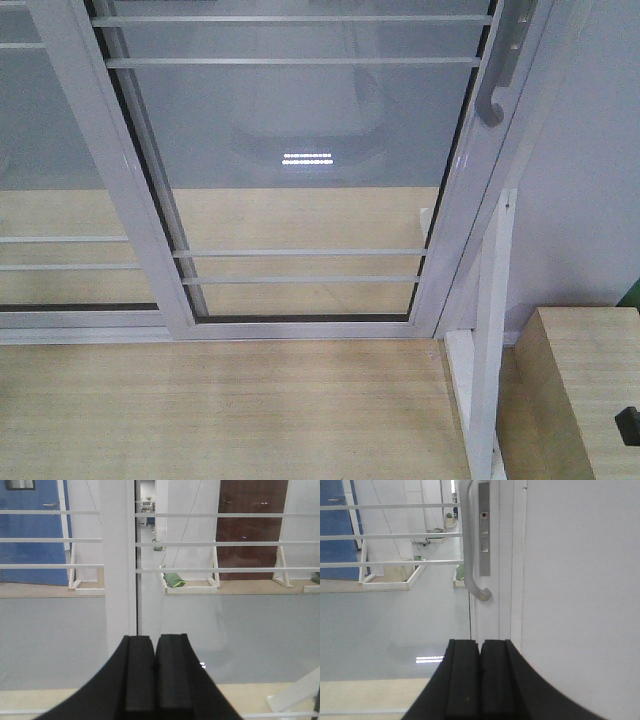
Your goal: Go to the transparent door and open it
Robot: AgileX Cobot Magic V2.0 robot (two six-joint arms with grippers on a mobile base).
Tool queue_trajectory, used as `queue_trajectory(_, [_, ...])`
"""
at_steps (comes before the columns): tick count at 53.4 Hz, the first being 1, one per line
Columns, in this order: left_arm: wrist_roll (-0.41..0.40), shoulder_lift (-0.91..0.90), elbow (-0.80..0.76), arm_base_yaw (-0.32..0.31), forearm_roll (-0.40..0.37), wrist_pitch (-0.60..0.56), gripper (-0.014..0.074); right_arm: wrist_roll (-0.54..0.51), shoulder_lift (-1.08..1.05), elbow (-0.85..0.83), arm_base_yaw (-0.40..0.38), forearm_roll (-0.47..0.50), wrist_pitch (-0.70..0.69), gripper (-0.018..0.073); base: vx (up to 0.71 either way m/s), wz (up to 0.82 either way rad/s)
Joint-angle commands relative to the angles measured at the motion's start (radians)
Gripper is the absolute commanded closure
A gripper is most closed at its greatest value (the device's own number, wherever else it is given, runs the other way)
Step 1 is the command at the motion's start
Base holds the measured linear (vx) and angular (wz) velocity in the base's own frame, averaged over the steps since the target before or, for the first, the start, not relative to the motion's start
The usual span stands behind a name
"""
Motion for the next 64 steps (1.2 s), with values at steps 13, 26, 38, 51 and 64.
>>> queue_trajectory(13, [-0.007, -0.013, 0.015, -0.006, -0.008, -0.081, 0.0602, -0.008, -0.016, 0.004, -0.001, -0.007, -0.079, 0.0568, 0.19, -0.02])
queue_trajectory(26, [-0.007, -0.013, 0.015, -0.006, -0.008, -0.081, 0.0602, -0.008, -0.016, 0.004, -0.001, -0.007, -0.079, 0.0568, 0.15, 0.01])
queue_trajectory(38, [-0.007, -0.016, 0.015, 0.0, -0.008, -0.078, 0.0602, -0.008, -0.013, 0.004, 0.01, -0.008, -0.078, 0.0568, 0.14, 0.06])
queue_trajectory(51, [-0.007, 0.054, 0.008, -0.003, -0.008, -0.06, 0.0602, -0.008, 0.036, 0.005, 0.011, -0.008, -0.081, 0.0568, -0.01, -0.02])
queue_trajectory(64, [-0.007, 0.055, 0.008, -0.005, -0.008, -0.049, 0.0602, -0.008, 0.037, 0.005, 0.011, -0.008, -0.078, 0.0568, 0.0, 0.0])
